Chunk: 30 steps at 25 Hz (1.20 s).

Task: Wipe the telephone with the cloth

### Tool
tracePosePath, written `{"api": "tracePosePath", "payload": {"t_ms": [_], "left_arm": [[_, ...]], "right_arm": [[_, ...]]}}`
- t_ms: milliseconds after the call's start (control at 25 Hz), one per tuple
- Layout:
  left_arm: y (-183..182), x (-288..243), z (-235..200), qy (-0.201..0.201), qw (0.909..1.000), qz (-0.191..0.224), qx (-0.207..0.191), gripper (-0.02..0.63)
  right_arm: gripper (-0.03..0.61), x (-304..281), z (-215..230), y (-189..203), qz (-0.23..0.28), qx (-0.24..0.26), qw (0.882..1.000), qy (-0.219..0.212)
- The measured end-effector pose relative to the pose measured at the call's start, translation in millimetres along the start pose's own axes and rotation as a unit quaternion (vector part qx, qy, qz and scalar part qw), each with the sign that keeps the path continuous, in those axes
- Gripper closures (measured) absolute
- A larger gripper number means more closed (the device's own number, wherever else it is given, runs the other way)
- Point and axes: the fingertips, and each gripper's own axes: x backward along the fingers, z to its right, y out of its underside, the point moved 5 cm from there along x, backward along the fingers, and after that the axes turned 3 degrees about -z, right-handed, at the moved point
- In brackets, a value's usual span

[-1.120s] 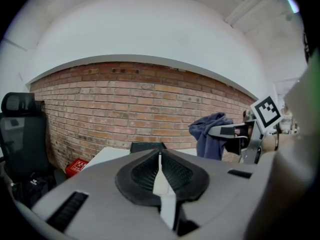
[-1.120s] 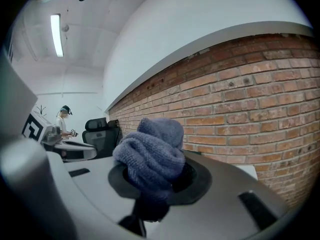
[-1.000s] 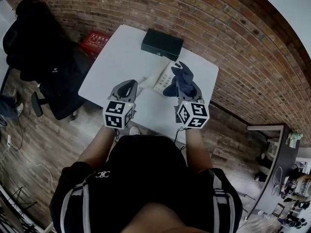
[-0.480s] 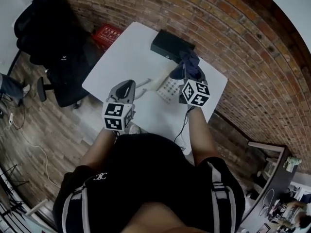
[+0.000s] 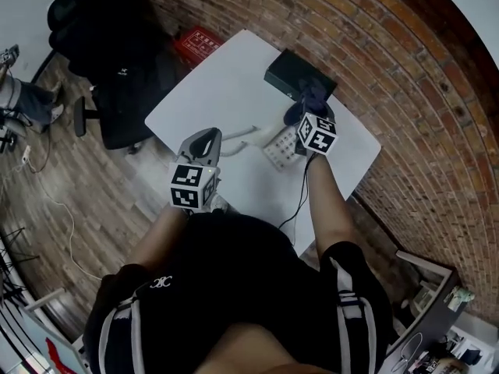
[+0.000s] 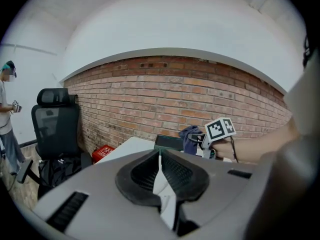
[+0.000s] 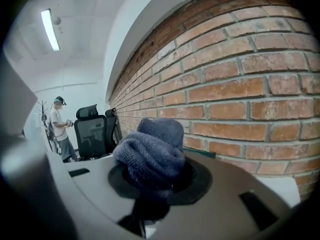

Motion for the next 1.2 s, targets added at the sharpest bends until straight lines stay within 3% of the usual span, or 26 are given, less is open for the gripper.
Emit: {"api": "tracePosePath", "payload": {"t_ms": [280, 560, 880, 1200], "left_arm": [[1, 0, 0, -0.007, 0.9999, -0.005, -0.006, 0.598], [7, 7, -7, -0.011, 0.9999, -0.008, 0.001, 0.598], [10, 5, -1, -0.002, 1.0, -0.007, 0.001, 0.598], [12, 6, 2, 0.003, 1.0, -0.008, 0.001, 0.598]], "right_arm": [[0.505, -24, -3, 44, -0.083, 0.014, 0.996, -0.012], [0.503, -23, -20, 57, -0.113, 0.03, 0.992, -0.037], [0.503, -8, -54, 68, -0.143, 0.067, 0.981, -0.115], [0.505, 10, -110, 101, -0.17, 0.138, 0.959, -0.18]]}}
